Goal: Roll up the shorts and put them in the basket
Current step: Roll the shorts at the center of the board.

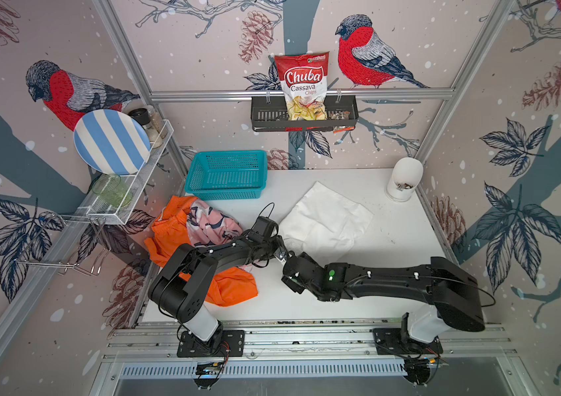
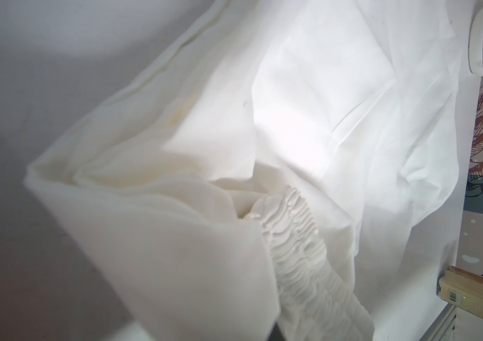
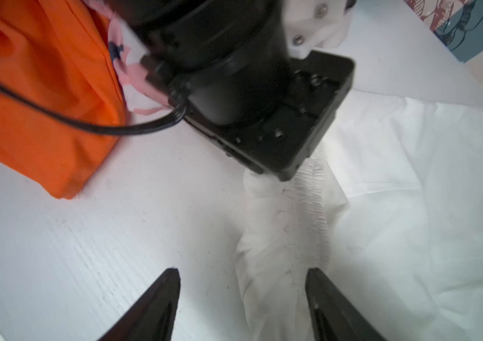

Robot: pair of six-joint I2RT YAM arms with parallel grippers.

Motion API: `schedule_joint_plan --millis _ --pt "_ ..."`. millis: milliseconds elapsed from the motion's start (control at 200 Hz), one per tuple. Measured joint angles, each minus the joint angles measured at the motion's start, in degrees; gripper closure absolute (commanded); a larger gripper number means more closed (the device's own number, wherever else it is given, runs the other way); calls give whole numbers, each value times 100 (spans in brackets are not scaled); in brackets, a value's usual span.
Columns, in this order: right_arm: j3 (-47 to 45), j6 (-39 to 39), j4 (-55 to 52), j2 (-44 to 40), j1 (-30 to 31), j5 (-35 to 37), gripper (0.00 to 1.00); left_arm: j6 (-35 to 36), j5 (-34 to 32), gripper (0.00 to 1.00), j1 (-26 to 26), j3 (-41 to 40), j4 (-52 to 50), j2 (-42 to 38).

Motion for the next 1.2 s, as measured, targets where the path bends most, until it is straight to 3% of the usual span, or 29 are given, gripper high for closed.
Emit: schedule_joint_plan --millis 265,405,560,670,745,805,945,1070,1200 --pt "-177 -730 356 1082 118 911 21 7 76 88 11 -4 -79 -92" --pt "-107 -852 949 1545 79 1639 29 50 120 88 22 -7 -129 -92" --pt "-144 -890 1091 1698 -35 1952 57 114 221 88 63 2 -177 -90" --pt "-216 -922 890 1589 -96 1884 89 155 387 88 94 48 -221 -87" --pt "-216 -883 765 1421 -107 1775 98 201 452 85 114 101 -310 -79" --pt "-184 -861 601 1244 -116 1567 99 258 498 81 140 144 -378 -70" --pt "-179 -503 356 767 -295 597 100 317 492 59 208 306 -632 -57" --pt "-378 83 509 295 -872 -859 100 407 326 44 291 367 -826 -267" --pt "-793 861 1156 76 -1711 -2820 100 468 50 39 426 396 -1069 -570"
